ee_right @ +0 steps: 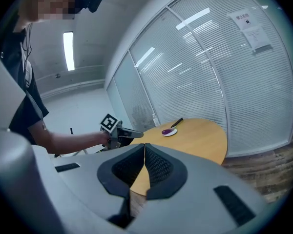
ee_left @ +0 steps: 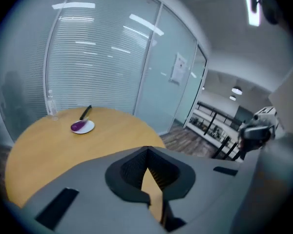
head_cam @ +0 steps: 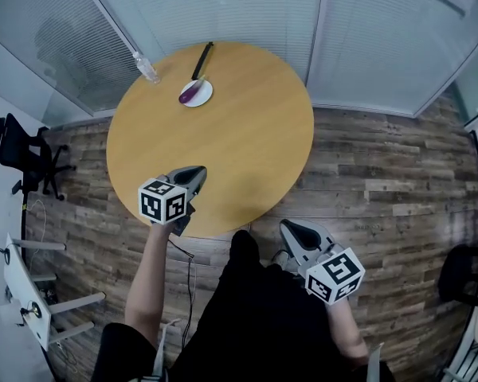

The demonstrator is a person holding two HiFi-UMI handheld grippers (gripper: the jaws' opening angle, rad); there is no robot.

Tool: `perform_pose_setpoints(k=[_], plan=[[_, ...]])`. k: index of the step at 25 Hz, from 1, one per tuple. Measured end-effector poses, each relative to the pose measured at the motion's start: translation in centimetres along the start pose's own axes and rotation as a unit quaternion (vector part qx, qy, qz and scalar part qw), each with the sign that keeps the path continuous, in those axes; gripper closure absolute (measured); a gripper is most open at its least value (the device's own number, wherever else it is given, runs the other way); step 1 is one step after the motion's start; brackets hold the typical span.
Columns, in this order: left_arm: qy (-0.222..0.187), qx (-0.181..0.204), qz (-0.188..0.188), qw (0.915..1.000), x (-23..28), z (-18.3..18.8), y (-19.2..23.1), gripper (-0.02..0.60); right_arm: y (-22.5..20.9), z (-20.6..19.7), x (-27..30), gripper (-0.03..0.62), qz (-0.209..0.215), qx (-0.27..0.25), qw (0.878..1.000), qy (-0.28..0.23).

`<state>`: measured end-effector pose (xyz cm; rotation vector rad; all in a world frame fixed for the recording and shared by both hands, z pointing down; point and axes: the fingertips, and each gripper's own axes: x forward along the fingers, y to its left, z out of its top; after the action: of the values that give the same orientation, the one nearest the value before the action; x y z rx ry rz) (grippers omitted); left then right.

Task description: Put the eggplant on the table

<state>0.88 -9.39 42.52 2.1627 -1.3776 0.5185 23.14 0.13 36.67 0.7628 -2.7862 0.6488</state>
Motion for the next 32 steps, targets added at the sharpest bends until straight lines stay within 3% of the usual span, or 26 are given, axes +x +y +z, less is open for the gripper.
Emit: perform_pose_setpoints(k=[3, 8, 15, 22, 32], plan=[[-0.065, -0.032, -0.042, 0.9965, -3.6, -0.6, -6.2, 0.57, 0.3, -0.9, -0.9, 0.577, 0.016, 0.0, 1.0, 0.009], [-0.127, -0.072, -0.076, 0.9865, -8.4, -1.8, -13.7, 0.571, 0.1, -1.5, -1.7, 0.577, 0.032, -0.003, 0.999, 0.011], [-0.122, -0.073, -0.113, 0.9832, -9.7, -2.8, -19.7, 0.569, -2.0, -2.1, -5.0, 0.577, 0.015, 0.026, 0.999, -0.018], [-0.107, -0.062, -0.128, 0.9839, -10.4, -3.8, -21.4, 0.571, -2.8, -3.3, -5.7, 0.577, -0.006, 0.046, 0.998, -0.031], [-0.134, -0.07, -0.123, 0.9808, -15.8, -5.8, -17.1, 0.569, 0.2, -4.5, -4.5, 0.577, -0.047, 0.048, 0.997, -0.028]])
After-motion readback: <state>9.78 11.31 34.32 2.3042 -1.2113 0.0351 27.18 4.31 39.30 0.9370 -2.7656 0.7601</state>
